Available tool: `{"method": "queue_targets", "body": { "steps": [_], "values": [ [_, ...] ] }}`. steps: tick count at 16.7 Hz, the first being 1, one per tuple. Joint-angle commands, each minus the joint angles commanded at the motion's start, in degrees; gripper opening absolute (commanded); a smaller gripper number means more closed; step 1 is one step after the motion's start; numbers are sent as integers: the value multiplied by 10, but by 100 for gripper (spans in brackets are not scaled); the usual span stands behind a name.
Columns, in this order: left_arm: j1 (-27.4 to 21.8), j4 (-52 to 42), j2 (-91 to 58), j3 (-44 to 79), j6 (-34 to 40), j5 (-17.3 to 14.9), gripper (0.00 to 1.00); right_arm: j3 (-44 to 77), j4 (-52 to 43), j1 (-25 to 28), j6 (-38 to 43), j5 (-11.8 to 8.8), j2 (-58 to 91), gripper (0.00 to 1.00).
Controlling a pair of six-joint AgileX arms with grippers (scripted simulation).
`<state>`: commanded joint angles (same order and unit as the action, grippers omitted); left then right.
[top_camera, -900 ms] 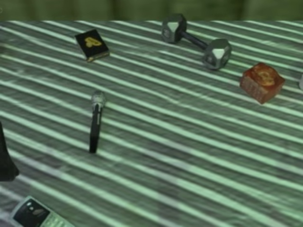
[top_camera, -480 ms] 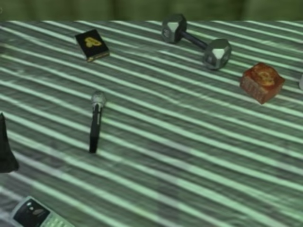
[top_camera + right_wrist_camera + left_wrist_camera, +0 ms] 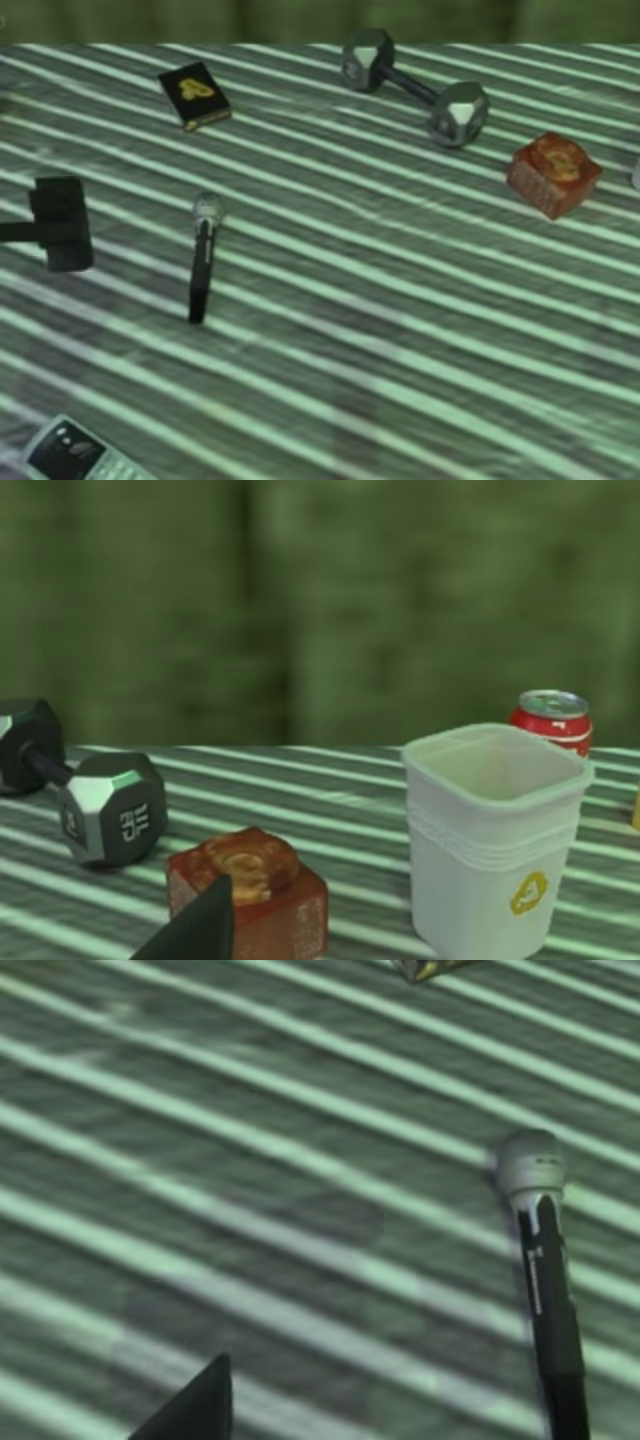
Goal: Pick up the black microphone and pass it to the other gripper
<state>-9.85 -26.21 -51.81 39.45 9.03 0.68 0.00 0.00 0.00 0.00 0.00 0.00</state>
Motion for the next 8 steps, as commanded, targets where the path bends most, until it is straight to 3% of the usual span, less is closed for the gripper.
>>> {"method": "queue_targets", "body": {
  "steps": [8],
  "values": [
    [-81,-217,-433,314,74,4,100,0,0,0,0,0,0,100]
  ]
}}
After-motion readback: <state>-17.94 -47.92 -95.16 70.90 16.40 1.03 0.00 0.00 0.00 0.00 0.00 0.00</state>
